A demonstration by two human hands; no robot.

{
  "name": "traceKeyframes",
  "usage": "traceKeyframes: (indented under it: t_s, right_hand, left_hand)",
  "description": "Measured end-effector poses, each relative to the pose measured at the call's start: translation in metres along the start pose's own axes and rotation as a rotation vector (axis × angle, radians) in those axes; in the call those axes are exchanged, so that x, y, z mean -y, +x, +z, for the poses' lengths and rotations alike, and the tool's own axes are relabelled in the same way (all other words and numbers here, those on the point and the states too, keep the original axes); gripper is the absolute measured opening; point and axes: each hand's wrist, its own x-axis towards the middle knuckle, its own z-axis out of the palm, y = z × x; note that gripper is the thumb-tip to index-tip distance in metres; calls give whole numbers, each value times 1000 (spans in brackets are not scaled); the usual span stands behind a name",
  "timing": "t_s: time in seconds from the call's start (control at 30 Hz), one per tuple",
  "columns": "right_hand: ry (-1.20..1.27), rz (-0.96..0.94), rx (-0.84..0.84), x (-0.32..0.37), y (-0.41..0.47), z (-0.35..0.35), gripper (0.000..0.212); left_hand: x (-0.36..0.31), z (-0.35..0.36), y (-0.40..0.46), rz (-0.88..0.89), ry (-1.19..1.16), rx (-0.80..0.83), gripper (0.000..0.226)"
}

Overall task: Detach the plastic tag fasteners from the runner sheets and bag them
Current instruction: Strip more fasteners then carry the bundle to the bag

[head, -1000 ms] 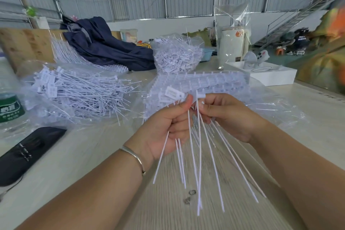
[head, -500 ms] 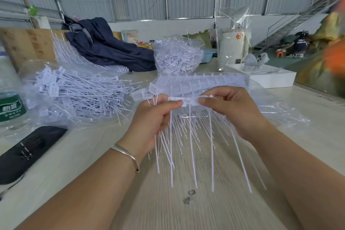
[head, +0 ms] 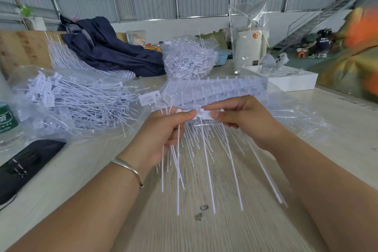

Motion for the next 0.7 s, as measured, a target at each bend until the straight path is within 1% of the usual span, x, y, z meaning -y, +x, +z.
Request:
traceKeyframes:
  t_s: [0.1,0.17,0.27,0.3,0.37,0.4,0.43,0.5,0.57,0.6,0.67,0.7]
  right_hand:
    - [16,67,51,1,1,-7,19]
    - [-7,103,84,2,1,-8,20]
    - [-102,137,100,3,0,-7,20]
    - [-144,151,120,4,-1,-8,19]
    - [-207,184,211,6,-2,-10,16]
    - [-222,188,246,5,-2,-12,16]
    - [-215,180,261,5,-2,-13,14]
    - [-174,152,208,4,-1,-11,10]
    - [-149,131,115,0,1,-9,9]
    - [-144,121,84,-2,2,-7,8]
    - [-156,94,46,-4,3,-3,6]
    - [-172,81,32,-6,4,-2,9]
  left_hand:
    - [-2,0,-3,141,169,-38,17]
    - [-3,-3,-3,232,335,-58,12]
    - [-1,-3,-1,348,676,-96,16]
    - [0,-4,0,356,824,-128,21]
    - [-1,-16,3,333,1105,-242,31]
    - [-2,-26,5,308,1138,-303,31]
    - [-4,-36,7,285,1100,-351,28]
    - [-3,-45,10,264,860,-397,30]
    - [-1,-38,12,230,600,-349,36]
    - [2,-31,13,201,526,-310,39]
    - [7,-22,15,145,455,-246,40]
    - [9,-19,15,120,447,-224,37]
